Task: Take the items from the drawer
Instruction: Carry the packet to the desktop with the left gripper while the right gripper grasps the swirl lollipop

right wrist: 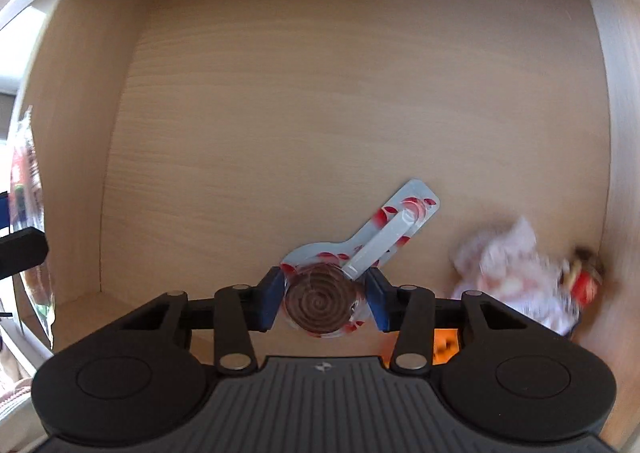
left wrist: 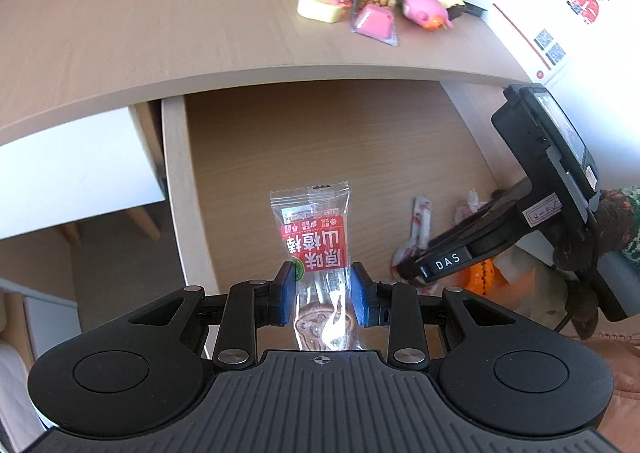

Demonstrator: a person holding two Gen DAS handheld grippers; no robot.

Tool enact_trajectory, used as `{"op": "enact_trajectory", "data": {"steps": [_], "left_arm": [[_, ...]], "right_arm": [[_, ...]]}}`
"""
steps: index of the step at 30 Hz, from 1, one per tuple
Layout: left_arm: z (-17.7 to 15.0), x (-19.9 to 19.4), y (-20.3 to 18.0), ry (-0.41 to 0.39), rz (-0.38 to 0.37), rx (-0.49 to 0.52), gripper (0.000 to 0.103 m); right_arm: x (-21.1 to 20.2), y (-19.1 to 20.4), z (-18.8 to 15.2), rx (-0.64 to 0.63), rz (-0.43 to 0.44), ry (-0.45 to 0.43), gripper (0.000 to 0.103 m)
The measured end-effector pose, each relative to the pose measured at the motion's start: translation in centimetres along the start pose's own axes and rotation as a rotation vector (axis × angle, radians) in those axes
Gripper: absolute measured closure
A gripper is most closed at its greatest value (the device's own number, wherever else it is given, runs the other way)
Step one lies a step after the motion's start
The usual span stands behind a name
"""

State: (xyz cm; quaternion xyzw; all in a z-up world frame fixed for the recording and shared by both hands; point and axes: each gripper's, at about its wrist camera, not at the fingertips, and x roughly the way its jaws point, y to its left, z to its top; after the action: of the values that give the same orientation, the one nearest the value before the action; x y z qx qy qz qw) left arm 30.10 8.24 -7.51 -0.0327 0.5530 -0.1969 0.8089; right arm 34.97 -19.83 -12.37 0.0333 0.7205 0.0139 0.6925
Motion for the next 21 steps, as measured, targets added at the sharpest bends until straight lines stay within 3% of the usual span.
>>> {"op": "enact_trajectory", "data": {"steps": [6,12,21], "left_arm": [[0.0,0.6,0.0,0.02,0.005,-0.005,0.071],[0.1,1.2,-0.6,0.037,-0.007,0.026,0.071],[1.7,0.7,-1.9,0.006,-0.037,0.087,0.071]], "right_arm": [[-0.2,1.5,0.1,-0.058,0.018,-0.047,0.06],[-2.3,1.4,-1.2,-0.003,0.071,-0.113,0.06],[-9.6,1.1,-4.7,0.12,0.15,-0.361,0.06]]}}
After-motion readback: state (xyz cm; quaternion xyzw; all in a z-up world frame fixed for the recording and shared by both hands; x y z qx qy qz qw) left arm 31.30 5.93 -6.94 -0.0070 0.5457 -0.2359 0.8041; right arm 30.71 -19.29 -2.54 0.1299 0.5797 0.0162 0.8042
